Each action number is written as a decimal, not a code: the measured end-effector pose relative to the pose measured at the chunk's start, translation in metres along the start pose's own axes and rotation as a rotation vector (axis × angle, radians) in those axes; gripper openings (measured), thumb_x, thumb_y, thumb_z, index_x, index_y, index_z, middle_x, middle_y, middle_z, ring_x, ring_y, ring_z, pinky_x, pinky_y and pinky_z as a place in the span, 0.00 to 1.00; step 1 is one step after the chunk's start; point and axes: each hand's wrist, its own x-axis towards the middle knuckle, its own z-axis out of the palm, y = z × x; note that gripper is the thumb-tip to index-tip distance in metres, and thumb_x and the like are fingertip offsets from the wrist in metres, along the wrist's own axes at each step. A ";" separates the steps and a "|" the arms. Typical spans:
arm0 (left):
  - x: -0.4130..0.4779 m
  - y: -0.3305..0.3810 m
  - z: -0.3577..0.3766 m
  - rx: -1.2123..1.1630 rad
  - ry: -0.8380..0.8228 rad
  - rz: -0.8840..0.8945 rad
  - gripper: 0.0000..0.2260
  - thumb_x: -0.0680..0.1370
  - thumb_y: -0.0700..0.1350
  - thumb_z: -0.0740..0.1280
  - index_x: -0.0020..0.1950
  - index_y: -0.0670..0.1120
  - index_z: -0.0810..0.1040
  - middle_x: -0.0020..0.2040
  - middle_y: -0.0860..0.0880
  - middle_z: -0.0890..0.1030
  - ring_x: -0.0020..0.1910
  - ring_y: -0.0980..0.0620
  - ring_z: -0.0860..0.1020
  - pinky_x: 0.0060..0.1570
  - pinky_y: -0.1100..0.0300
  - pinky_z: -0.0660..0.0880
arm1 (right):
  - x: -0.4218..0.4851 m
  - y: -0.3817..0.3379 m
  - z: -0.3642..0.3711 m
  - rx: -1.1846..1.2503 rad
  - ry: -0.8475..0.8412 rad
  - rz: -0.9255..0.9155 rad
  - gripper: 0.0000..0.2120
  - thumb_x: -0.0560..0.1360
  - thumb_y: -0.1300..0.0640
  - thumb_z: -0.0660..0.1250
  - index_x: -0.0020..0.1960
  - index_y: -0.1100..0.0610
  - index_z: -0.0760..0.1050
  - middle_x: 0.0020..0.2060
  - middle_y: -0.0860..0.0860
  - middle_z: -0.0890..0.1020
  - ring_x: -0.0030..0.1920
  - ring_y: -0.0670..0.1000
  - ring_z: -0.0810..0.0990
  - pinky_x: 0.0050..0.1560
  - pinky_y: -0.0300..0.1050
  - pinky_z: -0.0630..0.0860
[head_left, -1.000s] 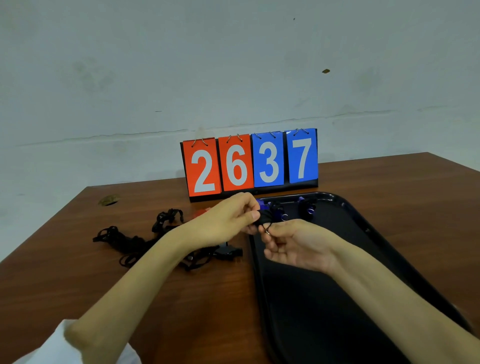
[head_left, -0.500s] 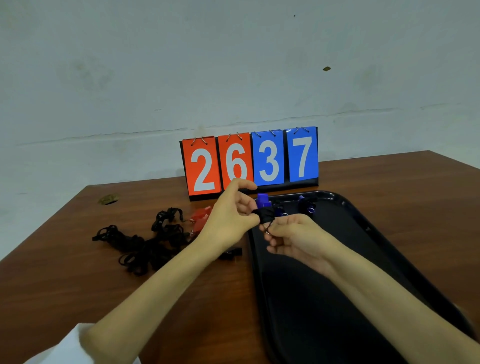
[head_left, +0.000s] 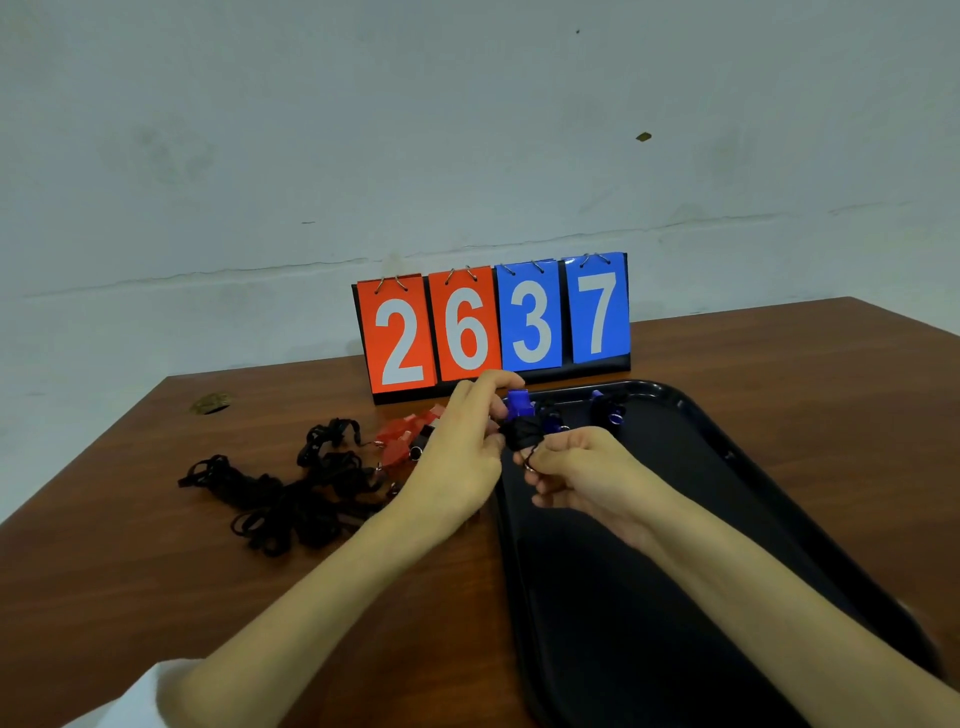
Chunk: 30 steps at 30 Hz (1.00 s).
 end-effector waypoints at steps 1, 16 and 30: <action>0.000 -0.001 0.000 -0.010 0.009 -0.008 0.24 0.75 0.29 0.61 0.63 0.54 0.67 0.49 0.52 0.70 0.46 0.56 0.74 0.41 0.72 0.72 | 0.000 0.000 0.000 -0.028 0.011 -0.013 0.08 0.77 0.64 0.61 0.46 0.60 0.79 0.34 0.52 0.78 0.35 0.45 0.76 0.41 0.41 0.77; 0.005 0.003 -0.006 -0.082 -0.133 -0.153 0.25 0.74 0.29 0.61 0.65 0.53 0.67 0.54 0.49 0.72 0.45 0.56 0.75 0.38 0.71 0.72 | -0.002 -0.001 0.002 -0.187 0.011 -0.039 0.08 0.77 0.63 0.60 0.46 0.60 0.78 0.34 0.51 0.78 0.34 0.44 0.75 0.38 0.37 0.75; 0.012 0.001 -0.016 -0.852 -0.089 -0.635 0.36 0.71 0.24 0.59 0.73 0.52 0.59 0.52 0.35 0.76 0.34 0.50 0.74 0.33 0.60 0.70 | -0.004 -0.001 0.004 -0.362 0.082 -0.140 0.09 0.76 0.62 0.62 0.40 0.55 0.78 0.35 0.50 0.79 0.36 0.44 0.76 0.42 0.38 0.76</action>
